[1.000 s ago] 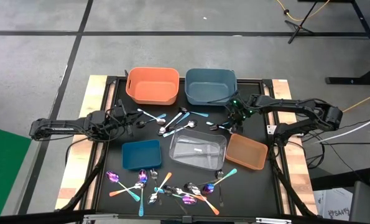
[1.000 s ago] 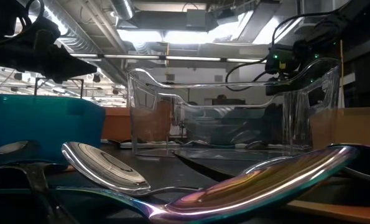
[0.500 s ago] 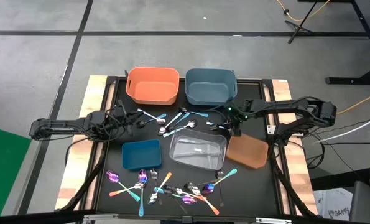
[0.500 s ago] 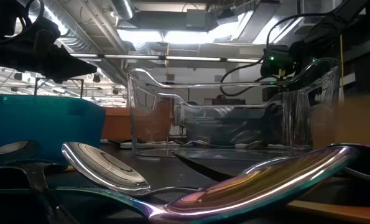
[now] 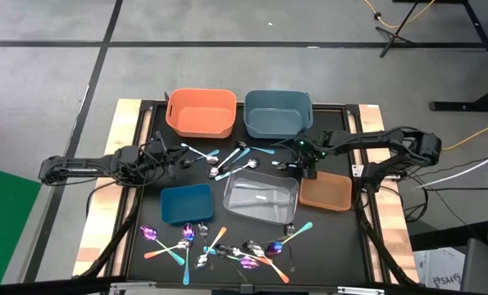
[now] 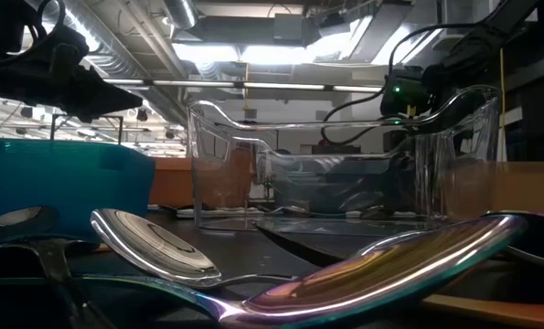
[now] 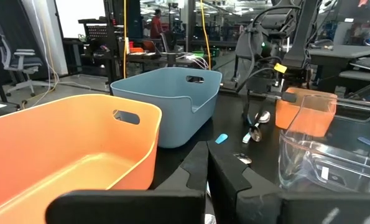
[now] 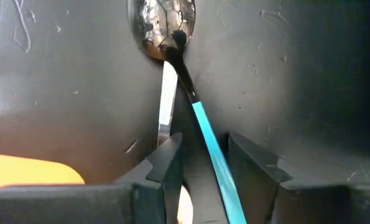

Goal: Sort silverware by color (type)
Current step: Put the blue spoon into the light blue bin

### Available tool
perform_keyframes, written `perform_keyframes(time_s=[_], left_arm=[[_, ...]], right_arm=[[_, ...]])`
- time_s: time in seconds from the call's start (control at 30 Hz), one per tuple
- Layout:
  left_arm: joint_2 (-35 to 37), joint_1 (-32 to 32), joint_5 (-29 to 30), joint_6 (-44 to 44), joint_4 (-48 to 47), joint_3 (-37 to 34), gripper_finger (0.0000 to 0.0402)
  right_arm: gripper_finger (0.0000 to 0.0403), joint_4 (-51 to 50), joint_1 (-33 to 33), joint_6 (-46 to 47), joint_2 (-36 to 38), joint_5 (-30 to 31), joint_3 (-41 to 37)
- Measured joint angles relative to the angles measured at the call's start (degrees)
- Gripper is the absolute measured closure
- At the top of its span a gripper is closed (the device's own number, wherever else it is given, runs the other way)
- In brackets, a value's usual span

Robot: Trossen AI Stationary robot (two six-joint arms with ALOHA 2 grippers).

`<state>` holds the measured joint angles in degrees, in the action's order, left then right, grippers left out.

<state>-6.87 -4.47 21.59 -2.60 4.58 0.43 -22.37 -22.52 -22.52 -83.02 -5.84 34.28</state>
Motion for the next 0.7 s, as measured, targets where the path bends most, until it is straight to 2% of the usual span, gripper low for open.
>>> perform_keyframes(time_s=[0.1, 0.47, 0.7], left_arm=[[0.0, 0.0, 0.0, 0.0, 0.0, 0.0, 0.0401], [0.0, 0.0, 0.0, 0.0, 0.0, 0.0, 0.0401], [0.0, 0.0, 0.0, 0.0, 0.0, 0.0, 0.0401]], right_arm=[[0.0294, -0.1, 0.0, 0.0, 0.0, -0.8, 0.0], [0.0394, -0.4, 0.0, 0.0, 0.0, -1.5, -0.1], [0.0398, -1.8, 0.0, 0.3, 1.7, -2.7, -0.1]])
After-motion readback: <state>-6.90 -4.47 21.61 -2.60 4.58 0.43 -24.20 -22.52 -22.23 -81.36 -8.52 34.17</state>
